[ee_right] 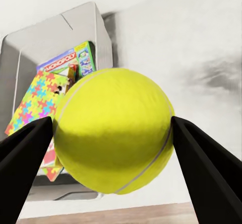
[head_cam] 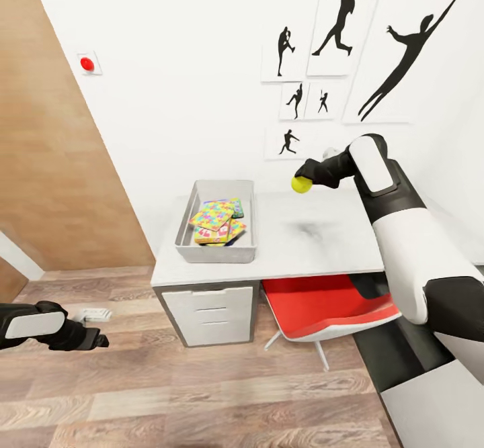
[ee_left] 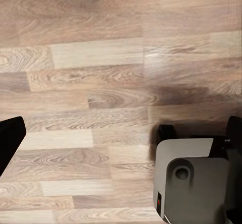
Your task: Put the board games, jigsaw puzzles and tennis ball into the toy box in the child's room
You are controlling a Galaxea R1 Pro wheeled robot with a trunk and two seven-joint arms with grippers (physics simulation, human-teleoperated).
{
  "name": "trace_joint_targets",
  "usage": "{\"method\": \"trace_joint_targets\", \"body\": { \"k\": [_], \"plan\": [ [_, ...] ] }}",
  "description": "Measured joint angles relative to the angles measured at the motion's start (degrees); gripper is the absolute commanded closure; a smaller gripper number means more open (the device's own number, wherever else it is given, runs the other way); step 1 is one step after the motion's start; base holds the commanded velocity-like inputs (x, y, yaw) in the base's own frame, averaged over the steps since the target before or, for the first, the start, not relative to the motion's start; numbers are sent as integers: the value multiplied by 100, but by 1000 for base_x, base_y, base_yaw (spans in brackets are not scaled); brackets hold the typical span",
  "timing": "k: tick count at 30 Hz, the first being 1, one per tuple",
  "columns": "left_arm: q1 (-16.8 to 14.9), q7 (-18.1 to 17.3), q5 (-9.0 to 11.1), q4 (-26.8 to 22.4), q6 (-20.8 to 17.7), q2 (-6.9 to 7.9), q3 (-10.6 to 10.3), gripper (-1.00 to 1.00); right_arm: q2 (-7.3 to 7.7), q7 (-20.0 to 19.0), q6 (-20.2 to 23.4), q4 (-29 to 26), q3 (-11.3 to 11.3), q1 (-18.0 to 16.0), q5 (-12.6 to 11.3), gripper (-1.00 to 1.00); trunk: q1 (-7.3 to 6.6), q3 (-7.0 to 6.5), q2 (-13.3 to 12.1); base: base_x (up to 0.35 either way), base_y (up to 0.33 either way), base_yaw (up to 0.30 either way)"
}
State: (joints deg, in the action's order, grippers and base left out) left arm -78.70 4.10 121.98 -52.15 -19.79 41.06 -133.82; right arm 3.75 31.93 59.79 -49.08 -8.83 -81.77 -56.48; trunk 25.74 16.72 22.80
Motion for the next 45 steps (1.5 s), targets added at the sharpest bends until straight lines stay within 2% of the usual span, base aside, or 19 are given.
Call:
{"method": "trace_joint_targets", "body": {
  "k": [4,11,20,21,23,24,25,26,29,30,32,33,35,37,38,39,40,41,45],
  "plan": [
    [1,7,8,1,-11,-8,-6,-100,-9,167,14,-198,-1,-10,-14,100,0,-34,0,0,1,132],
    [1,9,11,1,-14,-11,-8,-100,3,207,15,-729,-13,11,-38,100,0,-95,0,0,0,122],
    [1,5,11,8,24,-9,8,-100,-4,232,15,-803,-21,18,-26,100,0,-174,0,0,0,128],
    [1,7,13,13,28,-6,53,-100,-4,248,15,-786,-21,18,-23,100,0,-182,0,0,0,171],
    [-3,12,41,20,12,-4,302,-100,-5,270,15,-767,-19,18,-21,100,0,-195,0,0,0,152],
    [-6,17,74,22,-12,-5,611,-100,-4,283,16,-758,-19,19,-20,100,0,-199,0,0,0,87],
    [-9,22,100,21,-78,-4,1009,-100,-1,290,16,-751,-17,19,-20,100,0,-202,-1,0,0,69],
    [-6,27,105,20,-139,-2,1234,-100,1,292,16,-749,-16,19,-21,100,0,-203,-1,0,0,44],
    [-20,79,99,22,-833,-4,2590,-100,4,293,17,-743,-13,19,-21,100,0,-206,0,0,0,20],
    [-25,96,91,23,-960,-3,2847,-100,4,292,16,-742,-13,19,-22,100,0,-206,0,0,0,9],
    [-53,207,80,20,-1367,-9,3810,-100,5,291,17,-741,-13,19,-21,100,0,-207,0,0,0,5],
    [-59,249,72,12,-1462,-8,4059,-100,5,290,16,-741,-13,19,-22,100,0,-207,0,0,0,3],
    [-77,407,67,-37,-1882,-7,4947,-100,4,290,17,-737,-13,23,-22,100,0,-207,0,0,0,2],
    [-84,551,59,-74,-2301,-1,5704,-100,4,290,17,-735,-13,41,-22,100,0,-207,0,0,0,0],
    [-84,590,53,-80,-2385,0,5858,-100,4,290,17,-729,-11,54,-22,100,0,-206,0,0,0,0],
    [-86,662,52,-88,-2504,17,6109,-100,3,290,17,-700,-8,81,-19,100,0,-206,0,0,0,0],
    [-91,766,51,-107,-2666,88,6485,-100,-1,290,17,-409,-9,119,0,100,0,-206,0,0,0,0],
    [-90,779,48,-115,-2714,118,6589,-100,-3,290,10,-183,-9,130,-1,100,1,-206,-2,0,0,0],
    [-88,761,56,-194,-2911,188,6746,-100,-15,291,-1,-33,-17,168,-17,100,0,-206,0,0,0,0]
  ]
}}
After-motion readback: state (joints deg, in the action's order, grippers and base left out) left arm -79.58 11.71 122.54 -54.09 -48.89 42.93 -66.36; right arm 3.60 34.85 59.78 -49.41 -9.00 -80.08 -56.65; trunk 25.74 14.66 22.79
